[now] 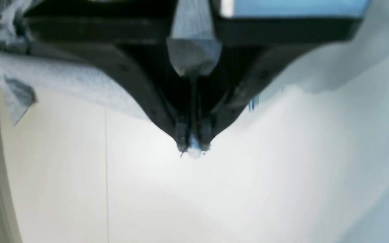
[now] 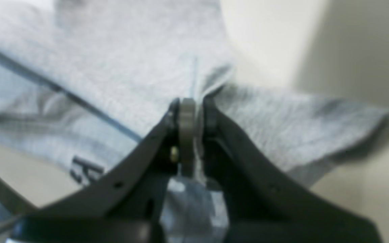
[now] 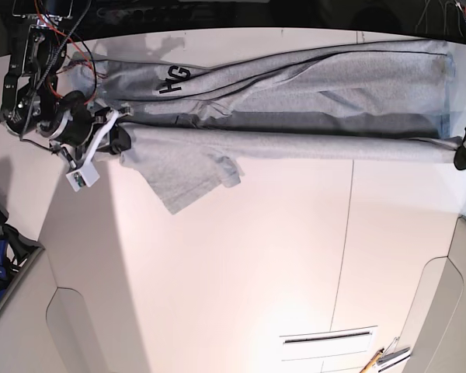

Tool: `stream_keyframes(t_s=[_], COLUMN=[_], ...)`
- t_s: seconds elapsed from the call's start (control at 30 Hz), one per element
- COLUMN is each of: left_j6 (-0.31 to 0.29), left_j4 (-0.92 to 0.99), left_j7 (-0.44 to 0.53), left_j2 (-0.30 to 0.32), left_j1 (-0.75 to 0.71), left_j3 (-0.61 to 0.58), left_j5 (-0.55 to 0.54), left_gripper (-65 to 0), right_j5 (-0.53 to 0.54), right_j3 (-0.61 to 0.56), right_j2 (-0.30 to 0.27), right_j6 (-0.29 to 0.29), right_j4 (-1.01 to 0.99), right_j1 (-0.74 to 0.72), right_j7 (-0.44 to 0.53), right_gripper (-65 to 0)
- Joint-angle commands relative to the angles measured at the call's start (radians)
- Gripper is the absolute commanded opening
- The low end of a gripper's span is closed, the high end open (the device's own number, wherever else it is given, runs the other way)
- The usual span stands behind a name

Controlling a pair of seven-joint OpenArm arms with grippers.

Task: Fold the T-shirt properly
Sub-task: 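Fold the hem up over the shirt body toward the collar with both grippers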

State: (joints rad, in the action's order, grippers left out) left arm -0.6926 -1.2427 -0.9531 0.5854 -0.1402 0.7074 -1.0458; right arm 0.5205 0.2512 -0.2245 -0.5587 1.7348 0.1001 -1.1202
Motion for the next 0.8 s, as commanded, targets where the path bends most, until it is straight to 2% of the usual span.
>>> stream_keyframes(t_s=[0.0, 0.23, 0.53, 0.57, 0.6, 0.67, 0.73, 0.77], left_j6=[-0.006, -0.006, -0.006, -0.006, -0.006, -0.006, -0.006, -0.006], left_j4=[-0.023, -0.024, -0.024, -0.024, -0.024, -0.024, -0.024, -0.024], left_j7=[0.006, -0.006, -0.066, -0.078, -0.09, -0.099, -0.098, -0.098], left_j2=[0.029, 0.03, 0.03, 0.03, 0.03, 0.031, 0.034, 0.039], left_j1=[-0.004, -0.08, -0.095, -0.095, -0.095, -0.095, -0.095, -0.095], left_j3=[0.007, 0.007, 0.007, 0.007, 0.007, 0.007, 0.007, 0.007], left_j5=[-0.021, -0.049, -0.08, -0.08, -0.08, -0.08, -0.081, -0.093], left_gripper=[-65.0, -65.0, -65.0, -62.7, -55.4, -43.1, -39.4, -39.4], right_j5=[0.007, -0.006, -0.02, -0.019, -0.019, -0.015, -0.015, -0.016], right_j3=[0.01, 0.02, 0.02, 0.02, 0.02, 0.02, 0.02, 0.02], right_j2=[-0.014, -0.013, -0.013, -0.013, -0.013, -0.013, -0.013, -0.013], right_j6=[-0.002, -0.002, 0.008, 0.017, 0.018, 0.025, 0.024, 0.024], right_j4=[0.023, 0.025, 0.025, 0.025, 0.025, 0.034, 0.063, 0.084], right_j1=[0.0, 0.053, 0.055, 0.056, 0.056, 0.056, 0.056, 0.056], right_j7=[0.016, 0.017, 0.02, 0.02, 0.019, -0.004, -0.039, -0.048], right_gripper=[-65.0, -65.0, -65.0, -65.0, -64.7, -52.4, -45.8, -45.4])
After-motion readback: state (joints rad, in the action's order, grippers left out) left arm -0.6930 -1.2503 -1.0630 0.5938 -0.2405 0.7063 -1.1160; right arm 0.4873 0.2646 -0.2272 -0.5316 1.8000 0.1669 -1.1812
